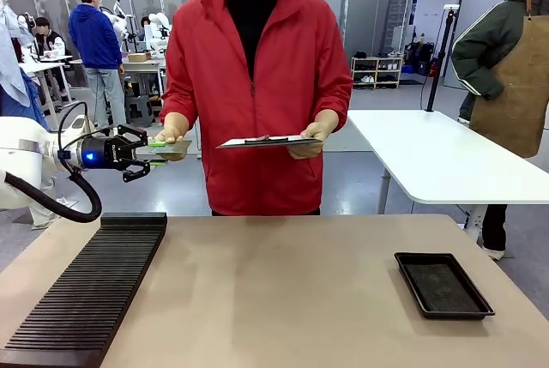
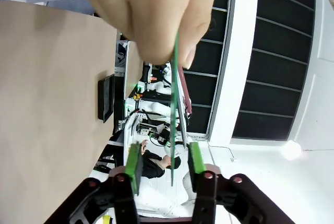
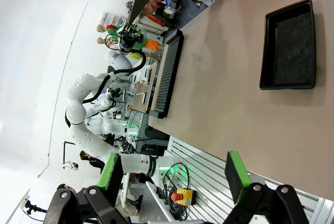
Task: Inspect the PCB.
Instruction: Release the Blank PCB you were holding.
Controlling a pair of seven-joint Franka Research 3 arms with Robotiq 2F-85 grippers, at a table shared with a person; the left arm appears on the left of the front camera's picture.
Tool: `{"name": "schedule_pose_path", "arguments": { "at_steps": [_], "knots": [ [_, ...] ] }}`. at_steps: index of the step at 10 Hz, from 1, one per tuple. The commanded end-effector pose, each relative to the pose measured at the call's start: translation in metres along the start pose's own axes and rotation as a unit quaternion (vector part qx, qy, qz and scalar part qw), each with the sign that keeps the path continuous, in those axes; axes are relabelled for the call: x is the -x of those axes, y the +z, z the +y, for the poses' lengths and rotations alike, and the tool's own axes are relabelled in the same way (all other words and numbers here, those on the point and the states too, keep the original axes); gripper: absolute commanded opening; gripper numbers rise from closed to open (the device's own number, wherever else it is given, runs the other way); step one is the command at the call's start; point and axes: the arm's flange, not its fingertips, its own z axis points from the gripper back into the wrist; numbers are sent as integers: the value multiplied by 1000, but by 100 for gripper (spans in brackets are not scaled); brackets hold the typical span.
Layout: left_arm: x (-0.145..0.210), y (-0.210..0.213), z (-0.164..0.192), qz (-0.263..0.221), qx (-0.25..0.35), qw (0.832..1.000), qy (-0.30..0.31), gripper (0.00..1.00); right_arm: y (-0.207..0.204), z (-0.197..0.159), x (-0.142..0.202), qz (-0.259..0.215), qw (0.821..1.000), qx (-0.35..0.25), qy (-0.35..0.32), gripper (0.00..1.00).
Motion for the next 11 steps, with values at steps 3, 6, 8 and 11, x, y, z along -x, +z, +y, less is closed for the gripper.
{"name": "schedule_pose_path", "arguments": {
  "at_steps": [3, 6, 8, 11],
  "knots": [
    [2, -2, 2, 13, -7, 1000, 6, 100, 1, 1, 0, -3, 1000, -6, 7, 100],
    [2, -2, 0, 15, -8, 1000, 1, 100, 1, 1, 0, -3, 1000, -6, 7, 100],
    [5, 3, -2, -1, -1, 1000, -9, 100, 1, 1, 0, -3, 1000, -6, 7, 100],
    [1, 1, 1, 3, -4, 1000, -1, 100, 1, 1, 0, -3, 1000, -6, 7, 100]
  ]
}}
